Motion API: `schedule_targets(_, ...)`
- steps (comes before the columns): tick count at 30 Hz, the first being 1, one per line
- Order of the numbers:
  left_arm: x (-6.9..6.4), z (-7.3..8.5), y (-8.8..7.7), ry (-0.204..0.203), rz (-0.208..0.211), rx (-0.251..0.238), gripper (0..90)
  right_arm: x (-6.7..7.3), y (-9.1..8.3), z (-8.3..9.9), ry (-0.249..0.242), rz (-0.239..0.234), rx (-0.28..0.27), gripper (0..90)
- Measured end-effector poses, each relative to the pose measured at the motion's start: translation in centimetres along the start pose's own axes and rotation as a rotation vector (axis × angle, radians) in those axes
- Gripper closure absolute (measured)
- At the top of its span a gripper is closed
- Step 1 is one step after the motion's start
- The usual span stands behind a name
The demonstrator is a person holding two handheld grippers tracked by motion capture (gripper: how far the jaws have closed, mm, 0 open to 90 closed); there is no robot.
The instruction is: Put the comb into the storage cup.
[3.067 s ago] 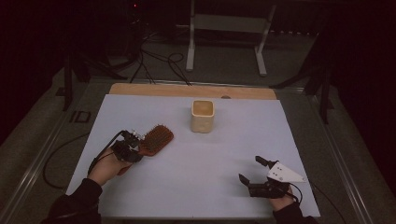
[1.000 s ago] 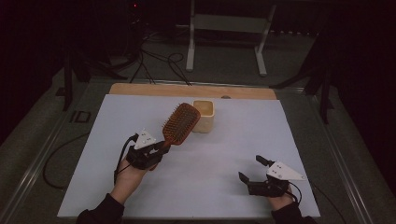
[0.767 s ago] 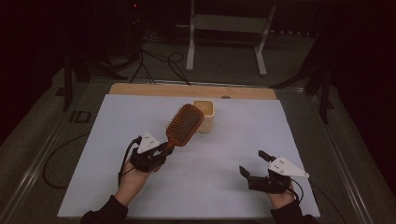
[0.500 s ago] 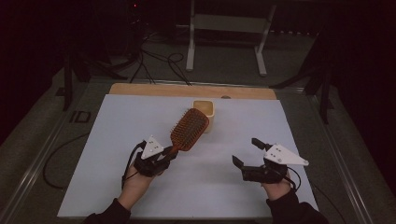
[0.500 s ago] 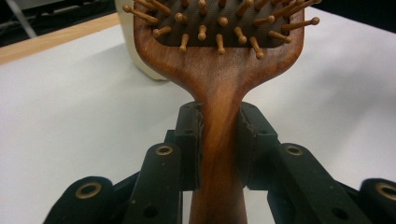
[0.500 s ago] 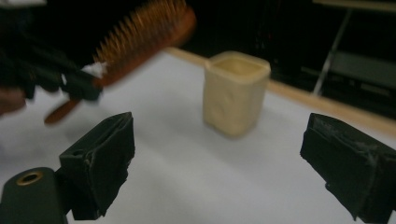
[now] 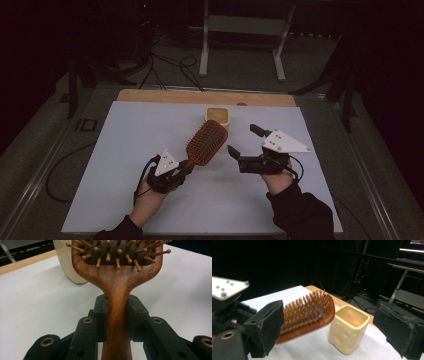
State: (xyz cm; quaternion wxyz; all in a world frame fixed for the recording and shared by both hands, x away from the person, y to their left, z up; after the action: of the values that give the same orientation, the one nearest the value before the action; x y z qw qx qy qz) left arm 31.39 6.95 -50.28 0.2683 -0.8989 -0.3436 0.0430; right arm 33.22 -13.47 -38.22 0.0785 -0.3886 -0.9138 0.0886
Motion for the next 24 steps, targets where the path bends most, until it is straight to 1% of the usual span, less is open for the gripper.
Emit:
schedule_targets(1,0.0,0.0,0.0,-0.001,0.003,0.002,73.1,-0.1,0.3,-0.1,0.018,-0.006,0.007,9.3)
schedule_targets(2,0.1,0.1,0.0,-0.002,-0.003,0.000,73.1,-0.1,0.9,-0.3,0.064,-0.027,0.021,9.3)
schedule_targets(3,0.1,0.1,0.0,-0.002,-0.003,0.000,73.1,-0.2,1.2,-0.4,0.084,-0.034,0.029,9.3)
schedule_targets(4,0.2,0.1,0.0,-0.001,-0.008,-0.001,73.2,-0.4,1.5,-0.4,0.109,-0.034,0.038,9.3)
schedule_targets(6,0.2,0.2,0.0,0.001,-0.005,0.003,73.2,-0.6,2.1,-0.4,0.162,-0.034,0.052,9.2)
schedule_targets(7,0.2,0.2,0.0,0.004,-0.011,0.001,73.2,-0.8,2.4,-0.3,0.184,-0.023,0.054,9.2)
schedule_targets(9,0.2,0.2,0.0,-0.003,-0.008,-0.001,73.2,-0.8,3.0,-0.3,0.223,-0.033,0.061,9.2)
schedule_targets(11,0.2,0.2,0.0,0.003,-0.014,-0.001,73.2,-1.0,3.5,-0.2,0.269,-0.023,0.061,9.2)
schedule_targets(13,0.3,0.2,0.0,0.000,-0.013,-0.005,73.2,-1.0,4.1,-0.1,0.313,-0.039,0.062,8.5)
schedule_targets(14,0.3,0.2,0.0,0.000,-0.015,-0.007,73.2,-1.2,4.3,-0.1,0.339,-0.039,0.062,8.5)
schedule_targets(16,0.2,0.2,-0.1,-0.001,-0.014,-0.011,73.2,-1.3,4.9,0.1,0.391,-0.057,0.072,8.5)
schedule_targets(17,0.2,0.2,-0.1,0.005,-0.015,-0.011,73.2,-1.4,5.2,0.2,0.412,-0.061,0.079,8.5)
schedule_targets(19,0.2,0.1,-0.2,0.005,-0.015,-0.015,73.2,-1.5,5.7,0.5,0.449,-0.065,0.090,8.5)
schedule_targets(22,0.2,0.0,-0.2,0.009,-0.016,-0.021,73.2,-1.5,6.3,1.0,0.501,-0.089,0.113,8.5)
schedule_targets(24,0.2,0.0,-0.3,0.004,-0.014,-0.027,73.2,-1.3,6.6,1.3,0.535,-0.115,0.124,8.5)
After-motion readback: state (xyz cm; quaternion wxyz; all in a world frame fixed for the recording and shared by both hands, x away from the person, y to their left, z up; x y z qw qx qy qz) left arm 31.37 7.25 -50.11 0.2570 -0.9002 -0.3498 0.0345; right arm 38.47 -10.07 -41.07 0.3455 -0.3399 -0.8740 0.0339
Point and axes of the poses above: each handheld gripper's, and its own axes: y roughly forward along the jaws, z roughly out of its underside, x roughly to its left, the point moved 7 cm from there along y, roughly forward along the jaws, and after that the axes turned 8 degrees about y, right-handed, at the moved point
